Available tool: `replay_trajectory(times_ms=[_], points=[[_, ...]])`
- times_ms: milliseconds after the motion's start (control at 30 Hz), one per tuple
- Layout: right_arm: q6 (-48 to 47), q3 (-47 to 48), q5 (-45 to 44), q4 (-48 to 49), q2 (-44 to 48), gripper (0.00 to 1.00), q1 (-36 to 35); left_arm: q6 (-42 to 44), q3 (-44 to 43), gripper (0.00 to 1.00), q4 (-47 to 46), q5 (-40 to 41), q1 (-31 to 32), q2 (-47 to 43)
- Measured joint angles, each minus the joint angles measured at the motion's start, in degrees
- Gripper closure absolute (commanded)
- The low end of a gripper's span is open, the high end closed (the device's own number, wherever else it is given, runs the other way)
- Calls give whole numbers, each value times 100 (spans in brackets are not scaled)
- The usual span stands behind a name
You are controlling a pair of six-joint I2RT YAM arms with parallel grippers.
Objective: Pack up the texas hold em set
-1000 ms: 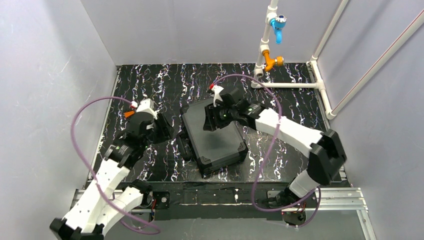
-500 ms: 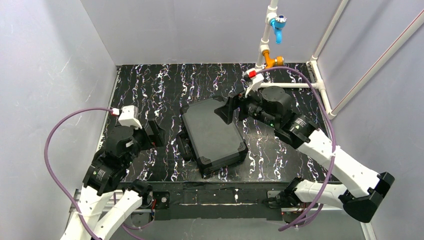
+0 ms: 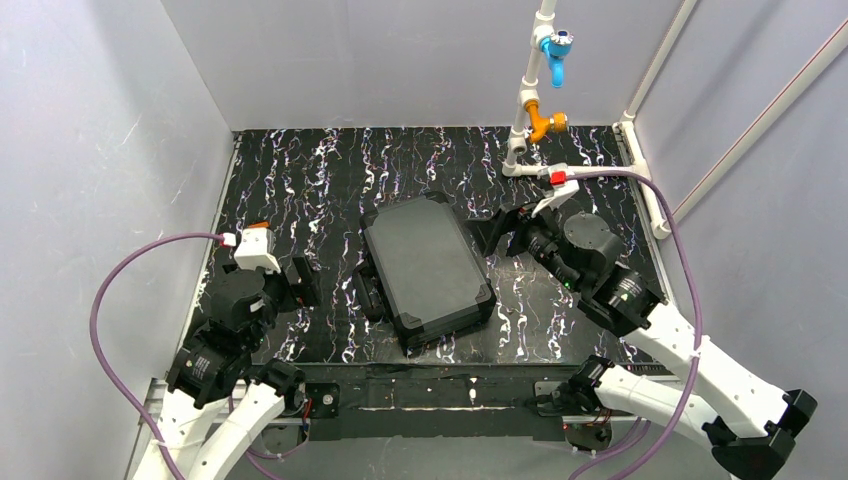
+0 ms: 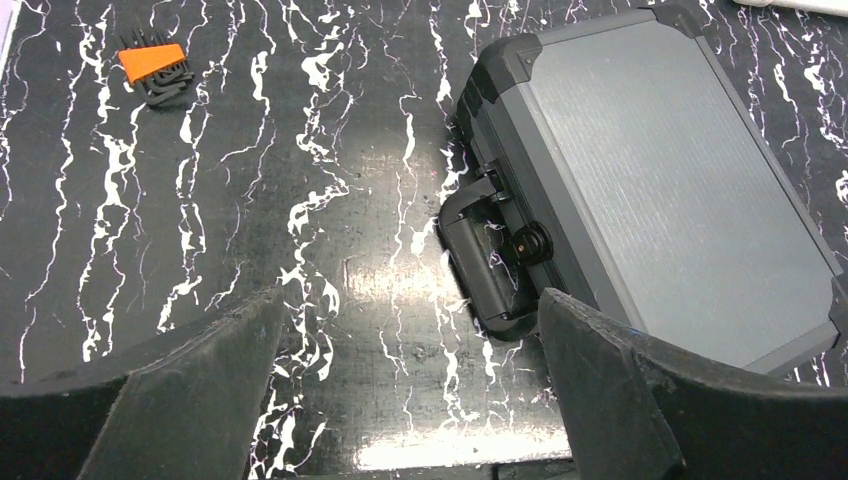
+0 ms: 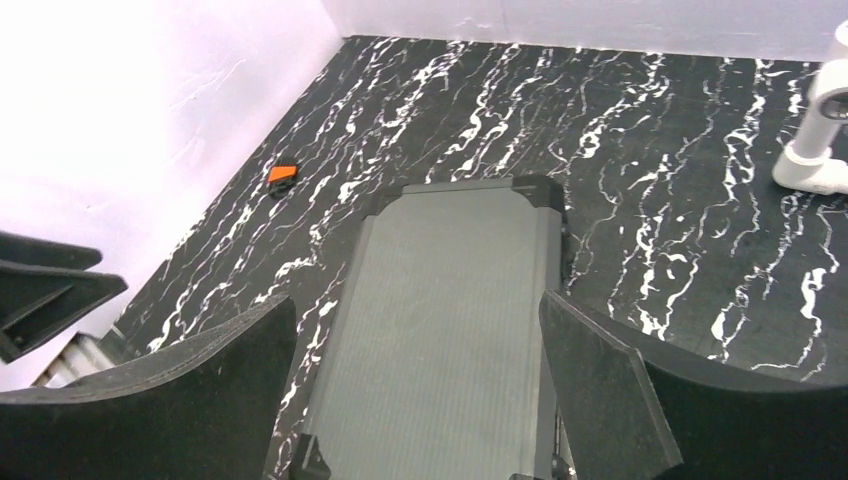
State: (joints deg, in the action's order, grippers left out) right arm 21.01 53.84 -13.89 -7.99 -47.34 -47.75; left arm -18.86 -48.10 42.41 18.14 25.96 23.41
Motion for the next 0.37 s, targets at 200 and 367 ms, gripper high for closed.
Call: replay_trajectory(times_ms=[200, 367], points=[[21, -124, -273, 119, 81, 2, 0, 81, 0, 2, 0, 105, 0, 22], [-4, -161, -292, 270, 79, 2, 0, 92, 0, 2, 0, 178, 0, 25]])
